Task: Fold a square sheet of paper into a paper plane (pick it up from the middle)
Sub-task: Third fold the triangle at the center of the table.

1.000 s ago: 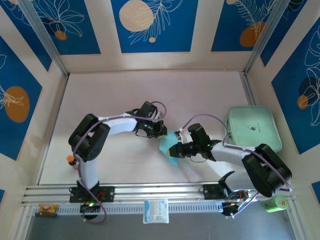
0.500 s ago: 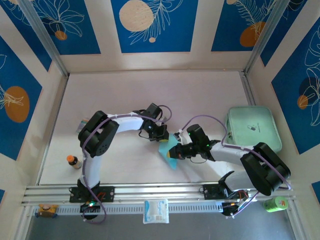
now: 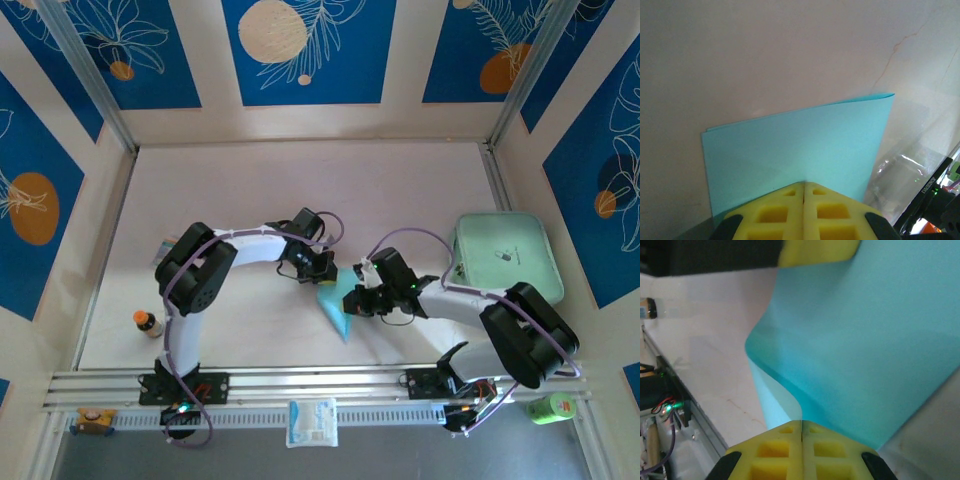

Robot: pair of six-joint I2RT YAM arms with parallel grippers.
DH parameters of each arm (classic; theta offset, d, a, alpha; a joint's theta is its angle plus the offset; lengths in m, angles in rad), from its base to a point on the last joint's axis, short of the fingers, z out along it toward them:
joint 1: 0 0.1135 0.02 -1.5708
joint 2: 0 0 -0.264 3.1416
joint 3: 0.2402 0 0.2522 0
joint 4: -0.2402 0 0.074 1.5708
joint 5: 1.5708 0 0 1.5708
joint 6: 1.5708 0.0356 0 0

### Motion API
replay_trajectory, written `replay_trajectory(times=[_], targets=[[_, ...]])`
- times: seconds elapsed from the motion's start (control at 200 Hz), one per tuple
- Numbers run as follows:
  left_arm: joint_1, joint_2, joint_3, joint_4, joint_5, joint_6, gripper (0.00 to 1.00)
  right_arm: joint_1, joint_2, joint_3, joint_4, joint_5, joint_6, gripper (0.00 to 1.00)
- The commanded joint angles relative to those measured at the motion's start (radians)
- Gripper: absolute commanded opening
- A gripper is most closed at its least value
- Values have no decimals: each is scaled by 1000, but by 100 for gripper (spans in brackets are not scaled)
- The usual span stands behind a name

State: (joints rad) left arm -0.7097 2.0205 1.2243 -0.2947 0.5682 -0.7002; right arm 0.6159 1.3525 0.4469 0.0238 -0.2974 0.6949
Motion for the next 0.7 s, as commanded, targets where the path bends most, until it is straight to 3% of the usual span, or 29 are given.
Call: replay_trajectory(times=[0.0, 0.695], targets=[[-13, 6, -47, -92, -65, 2, 6, 4, 15, 25, -61, 50, -18, 2], [-14, -19, -78, -78, -82, -18, 6, 28, 65, 60, -94, 50, -18, 2]])
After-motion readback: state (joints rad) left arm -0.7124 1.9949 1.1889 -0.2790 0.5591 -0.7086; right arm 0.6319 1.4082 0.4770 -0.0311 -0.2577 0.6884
